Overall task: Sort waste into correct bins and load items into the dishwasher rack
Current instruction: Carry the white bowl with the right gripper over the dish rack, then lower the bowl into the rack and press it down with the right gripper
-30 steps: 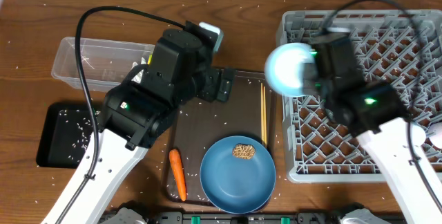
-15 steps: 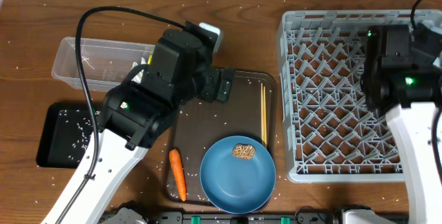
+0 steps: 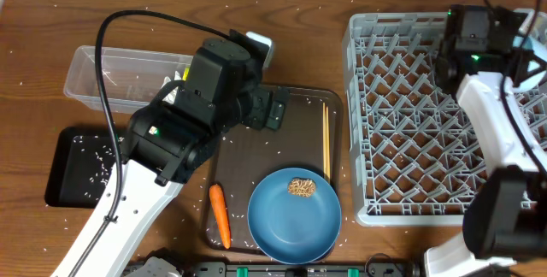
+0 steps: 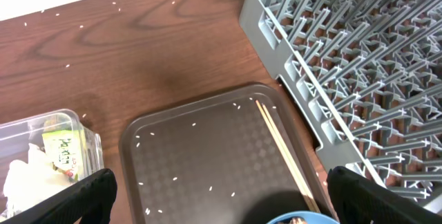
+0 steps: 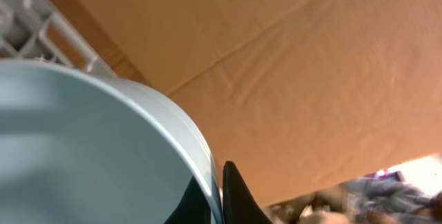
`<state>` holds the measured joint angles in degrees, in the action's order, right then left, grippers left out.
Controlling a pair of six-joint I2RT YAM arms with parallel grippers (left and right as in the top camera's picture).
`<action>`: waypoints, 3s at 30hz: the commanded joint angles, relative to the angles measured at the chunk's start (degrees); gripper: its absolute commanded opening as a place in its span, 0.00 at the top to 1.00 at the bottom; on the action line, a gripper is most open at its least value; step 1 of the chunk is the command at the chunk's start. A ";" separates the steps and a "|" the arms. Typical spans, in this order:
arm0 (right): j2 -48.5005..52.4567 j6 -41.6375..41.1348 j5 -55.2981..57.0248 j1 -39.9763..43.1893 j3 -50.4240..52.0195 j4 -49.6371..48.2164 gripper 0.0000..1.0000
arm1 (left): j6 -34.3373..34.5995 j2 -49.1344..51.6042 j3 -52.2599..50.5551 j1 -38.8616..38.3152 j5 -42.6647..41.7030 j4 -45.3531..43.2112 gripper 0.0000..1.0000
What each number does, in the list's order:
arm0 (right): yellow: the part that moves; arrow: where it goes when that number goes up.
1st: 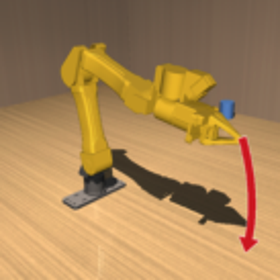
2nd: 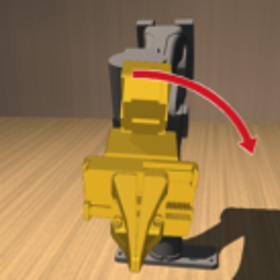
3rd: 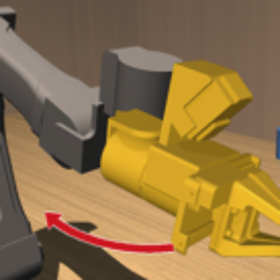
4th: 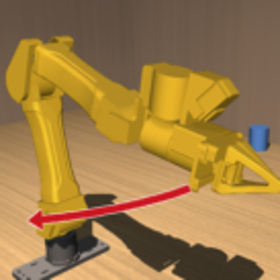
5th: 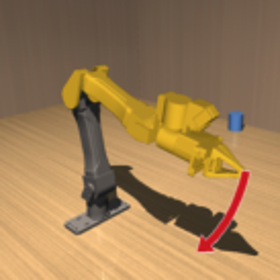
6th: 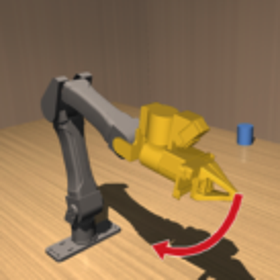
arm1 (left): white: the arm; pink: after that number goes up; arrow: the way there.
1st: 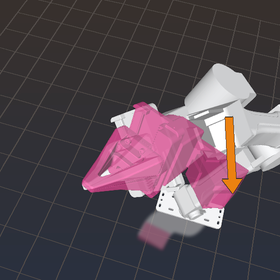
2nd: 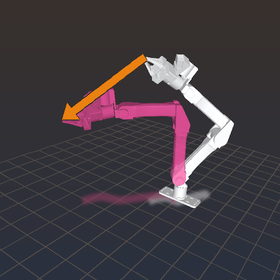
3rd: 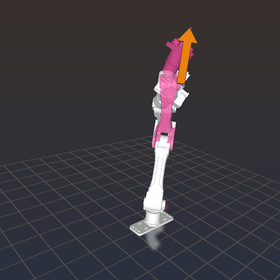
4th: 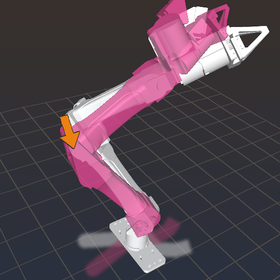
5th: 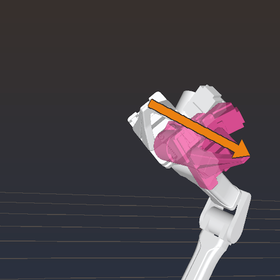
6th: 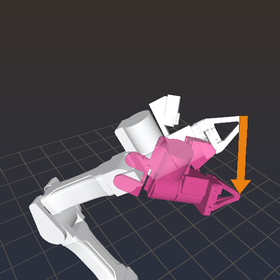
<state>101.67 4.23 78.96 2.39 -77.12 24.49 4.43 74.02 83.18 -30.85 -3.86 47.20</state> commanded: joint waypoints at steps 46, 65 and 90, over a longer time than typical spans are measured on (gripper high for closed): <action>3.06 20.33 -2.73 -13.33 0.13 10.38 0.99 | -0.35 -0.72 0.42 0.17 0.85 3.10 0.02; 3.10 15.50 -4.17 -11.85 5.62 9.27 0.99 | -0.35 -0.72 0.42 0.17 0.85 3.52 0.02; 3.10 10.78 -3.80 -15.34 5.68 15.74 0.91 | -0.35 -0.72 0.42 0.17 0.85 3.52 0.02</action>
<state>104.42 17.08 77.62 -12.62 -72.12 39.64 4.45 74.02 83.18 -30.85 -3.86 50.72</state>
